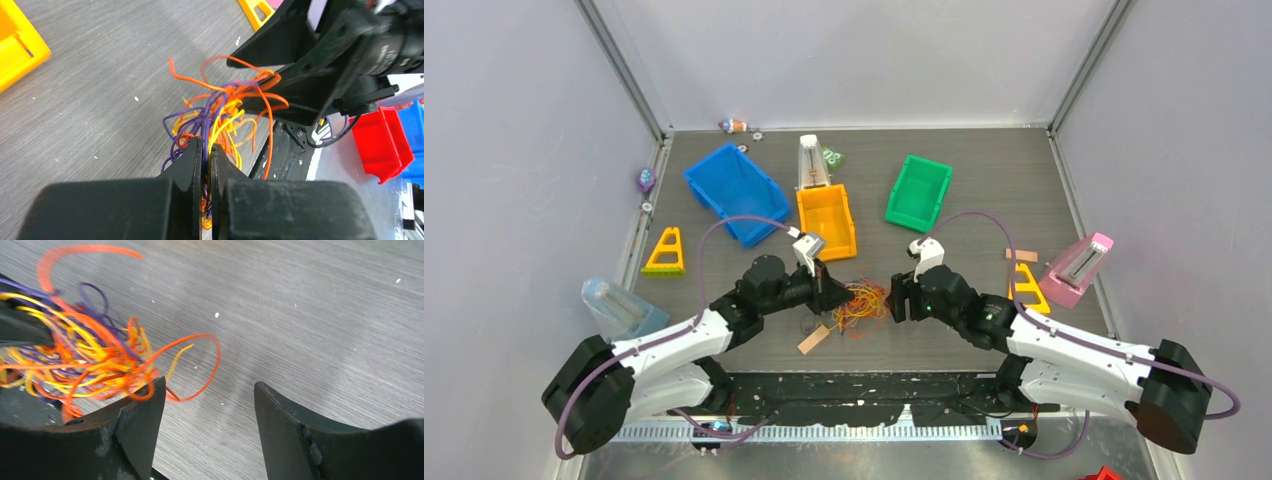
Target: Untangle the cables
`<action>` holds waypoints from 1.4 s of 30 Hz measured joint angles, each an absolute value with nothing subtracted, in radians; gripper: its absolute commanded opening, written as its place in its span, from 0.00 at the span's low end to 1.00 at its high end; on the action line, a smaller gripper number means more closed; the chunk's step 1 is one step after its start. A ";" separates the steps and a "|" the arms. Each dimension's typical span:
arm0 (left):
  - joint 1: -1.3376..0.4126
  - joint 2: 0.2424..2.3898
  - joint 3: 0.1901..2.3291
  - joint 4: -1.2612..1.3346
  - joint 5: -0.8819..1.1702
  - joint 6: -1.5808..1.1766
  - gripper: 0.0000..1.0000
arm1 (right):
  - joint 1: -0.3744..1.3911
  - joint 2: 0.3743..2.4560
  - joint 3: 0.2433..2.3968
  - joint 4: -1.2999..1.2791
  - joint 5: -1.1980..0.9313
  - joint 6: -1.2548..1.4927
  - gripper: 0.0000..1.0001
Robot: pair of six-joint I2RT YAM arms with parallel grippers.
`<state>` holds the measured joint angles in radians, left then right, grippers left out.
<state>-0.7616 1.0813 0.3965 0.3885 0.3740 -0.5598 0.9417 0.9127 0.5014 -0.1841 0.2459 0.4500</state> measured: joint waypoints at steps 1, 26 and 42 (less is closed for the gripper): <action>-0.760 1.066 0.391 0.388 0.367 -0.556 0.00 | 0.941 0.931 0.501 -0.189 0.246 0.448 0.76; -0.757 1.008 0.362 0.450 0.395 -0.595 0.00 | 0.944 0.975 0.451 0.148 -0.009 0.403 0.05; -0.761 0.720 0.428 -0.162 -0.326 -0.536 0.00 | 0.933 0.937 0.575 -0.562 0.843 0.959 0.05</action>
<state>-0.7609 0.7197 0.4282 -0.1616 -0.3260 -0.5362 0.9333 0.9367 0.5747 -0.5621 0.8433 0.9588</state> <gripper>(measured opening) 0.007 0.105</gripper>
